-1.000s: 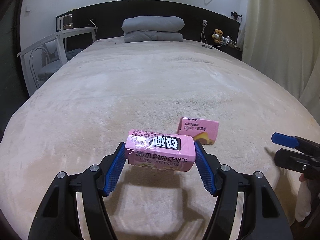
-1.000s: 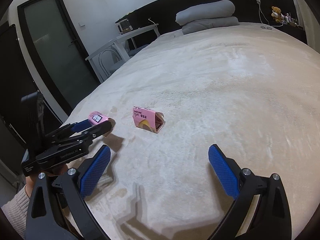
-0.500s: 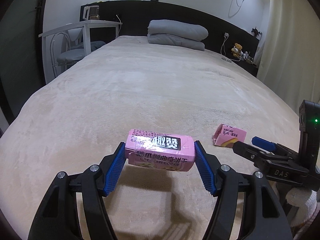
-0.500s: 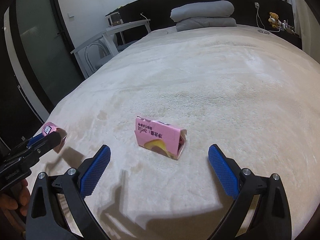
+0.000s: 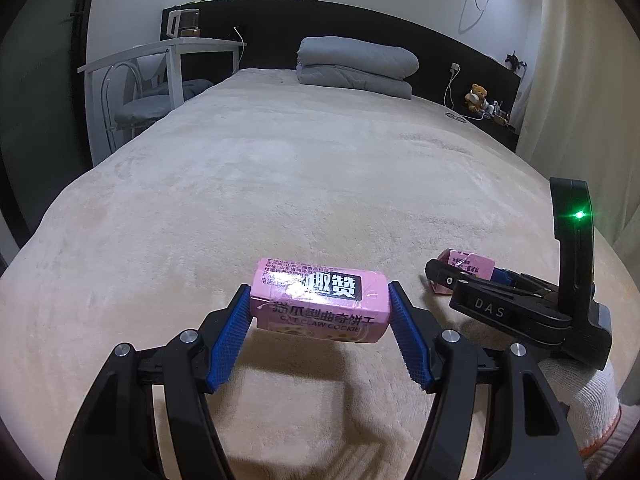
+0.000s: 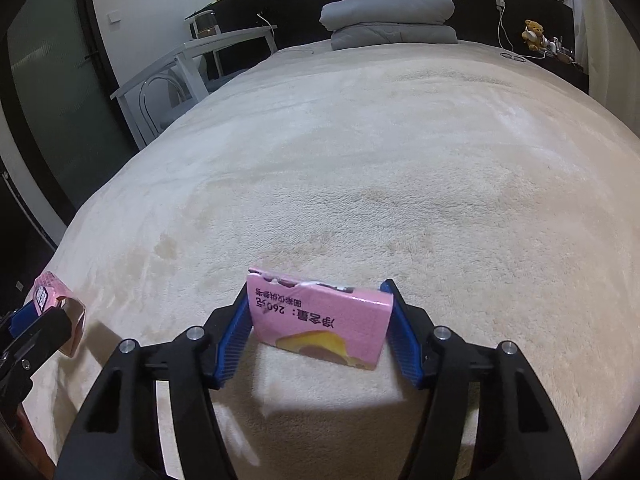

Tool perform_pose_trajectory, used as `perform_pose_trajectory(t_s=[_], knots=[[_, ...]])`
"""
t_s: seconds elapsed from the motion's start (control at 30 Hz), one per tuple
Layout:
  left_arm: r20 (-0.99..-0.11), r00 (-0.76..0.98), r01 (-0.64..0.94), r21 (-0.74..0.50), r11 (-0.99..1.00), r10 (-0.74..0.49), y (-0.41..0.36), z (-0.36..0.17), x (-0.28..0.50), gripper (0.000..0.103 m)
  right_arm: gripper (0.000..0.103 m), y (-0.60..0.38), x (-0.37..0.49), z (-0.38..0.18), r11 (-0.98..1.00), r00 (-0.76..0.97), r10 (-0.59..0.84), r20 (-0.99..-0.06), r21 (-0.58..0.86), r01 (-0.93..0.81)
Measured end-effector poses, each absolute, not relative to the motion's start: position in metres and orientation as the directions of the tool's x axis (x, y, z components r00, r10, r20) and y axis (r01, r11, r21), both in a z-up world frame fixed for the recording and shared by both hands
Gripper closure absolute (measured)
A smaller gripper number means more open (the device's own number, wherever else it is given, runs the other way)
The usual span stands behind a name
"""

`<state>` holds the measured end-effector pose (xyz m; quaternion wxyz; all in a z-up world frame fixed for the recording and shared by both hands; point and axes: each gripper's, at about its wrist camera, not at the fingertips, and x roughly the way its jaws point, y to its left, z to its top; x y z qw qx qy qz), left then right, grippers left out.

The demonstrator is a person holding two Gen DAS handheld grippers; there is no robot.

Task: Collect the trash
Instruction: 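Grasp the second pink cookie box with the right tool while the left tool holds its box, then carry the pink box with the right tool down to the bin while the left tool carries its box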

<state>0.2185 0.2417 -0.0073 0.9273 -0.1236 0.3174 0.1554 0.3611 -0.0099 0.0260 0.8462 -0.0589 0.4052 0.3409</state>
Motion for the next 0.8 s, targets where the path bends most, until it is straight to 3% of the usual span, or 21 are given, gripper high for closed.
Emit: perform_pose_trajectory(t_s=[0.8], knots=[[-0.580,0.781,-0.363,-0.119,0.924,0.232,0.216,0.030,0.203,0.037,0.041,-0.087,0.332,0.089,0.720,0.414,0.605,-0.681,0.245,-0.649]])
